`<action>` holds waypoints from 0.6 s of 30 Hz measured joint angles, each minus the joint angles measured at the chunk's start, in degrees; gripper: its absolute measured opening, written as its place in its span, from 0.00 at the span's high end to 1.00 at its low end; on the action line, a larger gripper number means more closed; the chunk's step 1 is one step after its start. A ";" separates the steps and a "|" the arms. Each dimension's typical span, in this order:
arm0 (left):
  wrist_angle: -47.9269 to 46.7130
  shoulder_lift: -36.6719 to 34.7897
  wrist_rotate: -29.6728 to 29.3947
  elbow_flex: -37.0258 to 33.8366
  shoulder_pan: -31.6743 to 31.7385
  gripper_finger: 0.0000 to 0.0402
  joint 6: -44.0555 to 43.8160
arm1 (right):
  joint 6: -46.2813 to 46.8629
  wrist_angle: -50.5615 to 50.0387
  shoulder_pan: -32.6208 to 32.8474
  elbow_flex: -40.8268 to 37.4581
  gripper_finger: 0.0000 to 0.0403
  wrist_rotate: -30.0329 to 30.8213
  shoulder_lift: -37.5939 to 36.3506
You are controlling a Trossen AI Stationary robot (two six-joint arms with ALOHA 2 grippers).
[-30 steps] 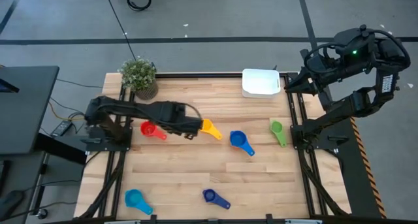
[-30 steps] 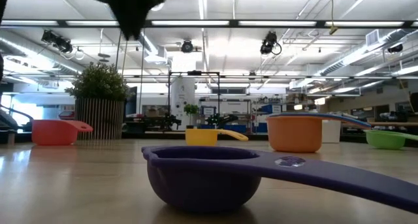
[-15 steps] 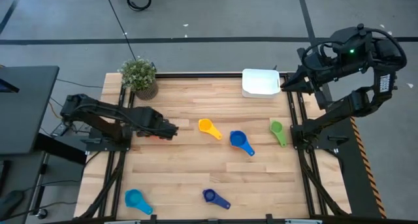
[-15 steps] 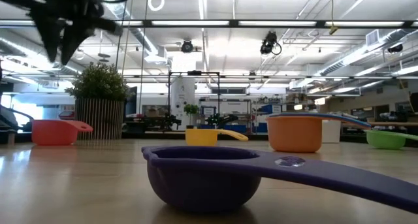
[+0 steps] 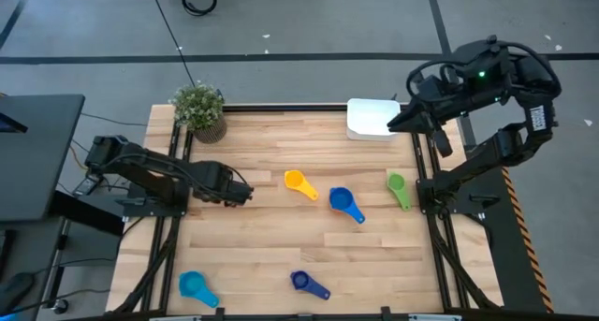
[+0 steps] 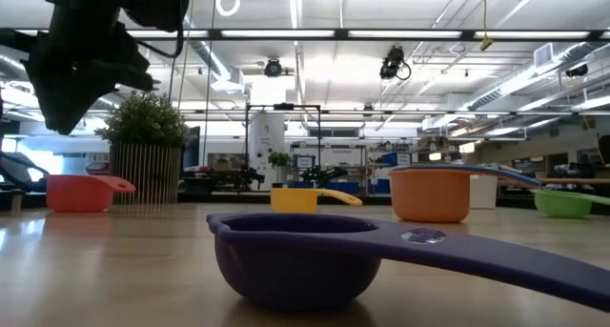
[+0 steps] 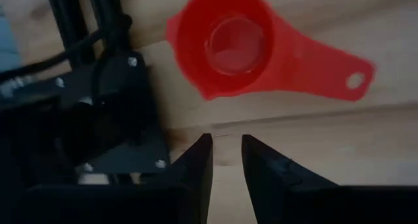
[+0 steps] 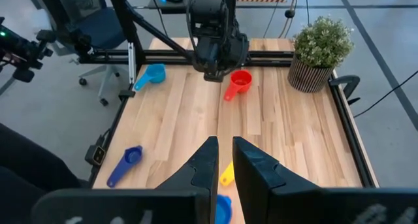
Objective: Nest measuring cups in basket
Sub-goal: Stack the red measuring cup on top of the blue measuring cup
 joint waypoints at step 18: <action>11.11 0.20 -3.85 -9.96 -0.04 0.78 10.61 | -0.02 -0.02 0.00 0.00 0.87 0.00 0.63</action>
